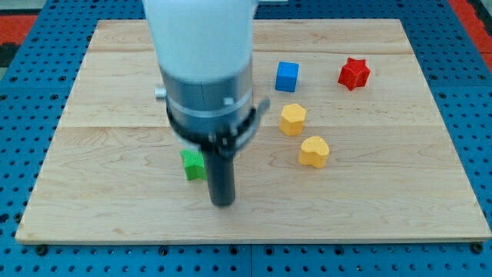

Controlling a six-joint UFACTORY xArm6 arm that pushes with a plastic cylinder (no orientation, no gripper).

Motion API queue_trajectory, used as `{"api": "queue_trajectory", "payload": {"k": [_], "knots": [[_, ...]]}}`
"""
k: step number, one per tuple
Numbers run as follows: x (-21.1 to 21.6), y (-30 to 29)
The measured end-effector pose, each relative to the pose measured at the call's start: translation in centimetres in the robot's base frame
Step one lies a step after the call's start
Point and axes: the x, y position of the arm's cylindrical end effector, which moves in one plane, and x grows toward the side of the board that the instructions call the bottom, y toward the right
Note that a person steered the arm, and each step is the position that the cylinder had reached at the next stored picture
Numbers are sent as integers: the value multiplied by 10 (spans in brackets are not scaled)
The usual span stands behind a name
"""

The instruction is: Push the green star towards the green circle

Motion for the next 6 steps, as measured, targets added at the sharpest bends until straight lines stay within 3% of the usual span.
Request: {"api": "queue_trajectory", "payload": {"k": [2,3,4,6], "knots": [[-51,-33],[-58,-33],[-35,-42],[-62,-50]]}}
